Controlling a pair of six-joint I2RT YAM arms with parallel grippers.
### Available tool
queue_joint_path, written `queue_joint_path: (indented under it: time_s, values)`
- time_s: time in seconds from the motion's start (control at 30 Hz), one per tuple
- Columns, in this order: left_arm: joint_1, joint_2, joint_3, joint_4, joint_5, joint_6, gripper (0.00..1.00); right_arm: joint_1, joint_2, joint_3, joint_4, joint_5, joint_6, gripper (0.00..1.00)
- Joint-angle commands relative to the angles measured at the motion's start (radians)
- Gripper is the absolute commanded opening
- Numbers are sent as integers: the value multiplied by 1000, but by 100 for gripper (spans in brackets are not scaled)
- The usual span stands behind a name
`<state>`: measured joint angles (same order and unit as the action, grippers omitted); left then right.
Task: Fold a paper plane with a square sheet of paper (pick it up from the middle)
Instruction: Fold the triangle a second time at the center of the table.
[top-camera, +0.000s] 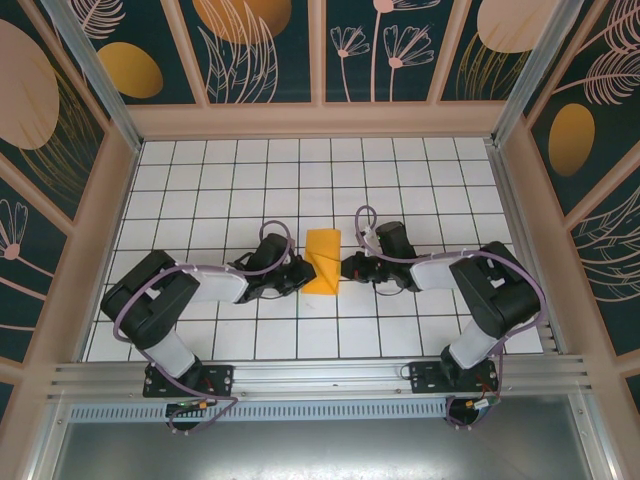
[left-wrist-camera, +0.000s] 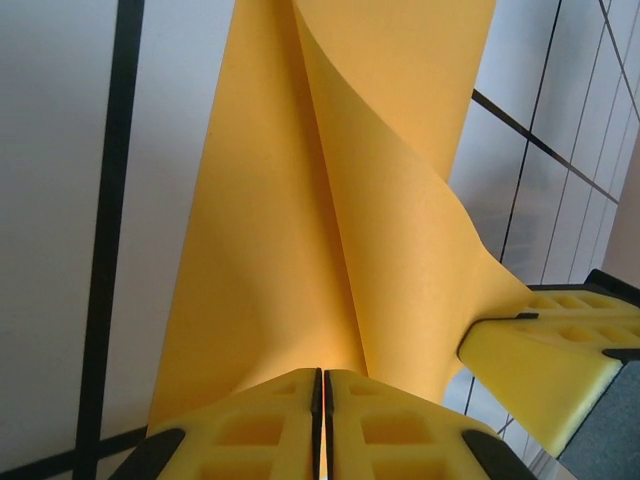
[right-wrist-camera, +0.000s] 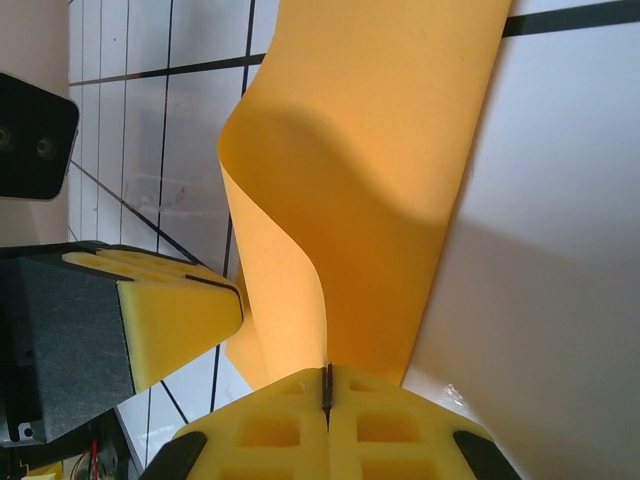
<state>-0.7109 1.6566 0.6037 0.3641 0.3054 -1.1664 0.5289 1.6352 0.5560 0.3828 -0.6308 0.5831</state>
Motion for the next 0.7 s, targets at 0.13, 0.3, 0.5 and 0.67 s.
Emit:
queue_joint_path:
  time_s: [0.13,0.3,0.5,0.67]
  values:
    - [-5,3,58,-220,-108,99,11,-4,24,63,-30,-5,-43,2]
    - [-5,8,57,-238,-121,113,11,-4,58,104,-69,-3,-80,2]
    - [-4,22,76,-259,-132,132,11,-7,95,138,-122,-7,-126,3]
    - [-5,22,74,-269,-141,141,11,-7,115,166,-162,0,-155,3]
